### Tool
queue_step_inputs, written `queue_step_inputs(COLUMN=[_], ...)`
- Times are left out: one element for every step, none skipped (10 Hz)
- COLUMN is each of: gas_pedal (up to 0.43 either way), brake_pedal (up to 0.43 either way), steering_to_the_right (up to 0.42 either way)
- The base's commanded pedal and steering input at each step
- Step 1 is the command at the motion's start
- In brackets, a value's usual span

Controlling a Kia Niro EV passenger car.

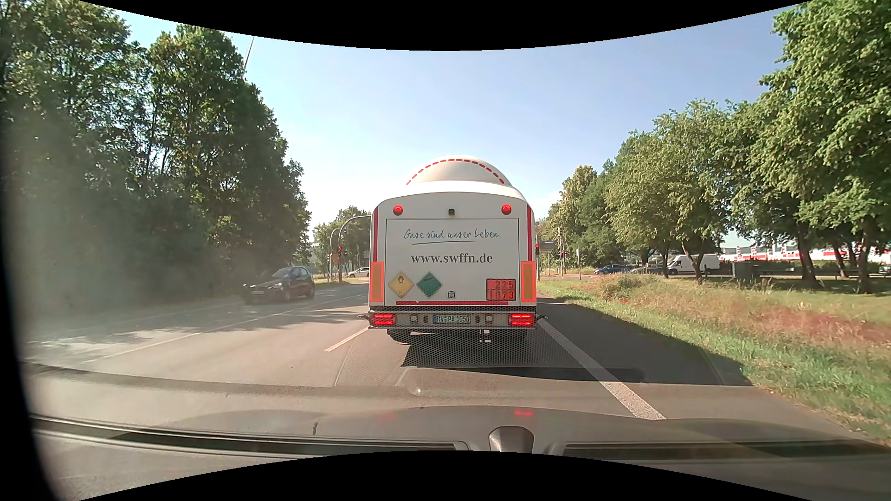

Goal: Follow the waypoints while adhering to traffic rules and regulations

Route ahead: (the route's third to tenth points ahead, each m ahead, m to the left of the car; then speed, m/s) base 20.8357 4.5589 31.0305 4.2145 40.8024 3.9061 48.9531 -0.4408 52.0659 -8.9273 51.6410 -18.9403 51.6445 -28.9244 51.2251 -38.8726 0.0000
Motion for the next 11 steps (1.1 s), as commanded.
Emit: queue_step_inputs(gas_pedal=[0.000, 0.000, 0.000, 0.000, 0.000, 0.000, 0.000, 0.000, 0.000, 0.000, 0.000], brake_pedal=[0.006, 0.006, 0.006, 0.006, 0.006, 0.006, 0.006, 0.006, 0.006, 0.006, 0.006], steering_to_the_right=[0.004, 0.004, 0.005, 0.005, 0.005, 0.004, 0.005, 0.005, 0.004, 0.005, 0.004])
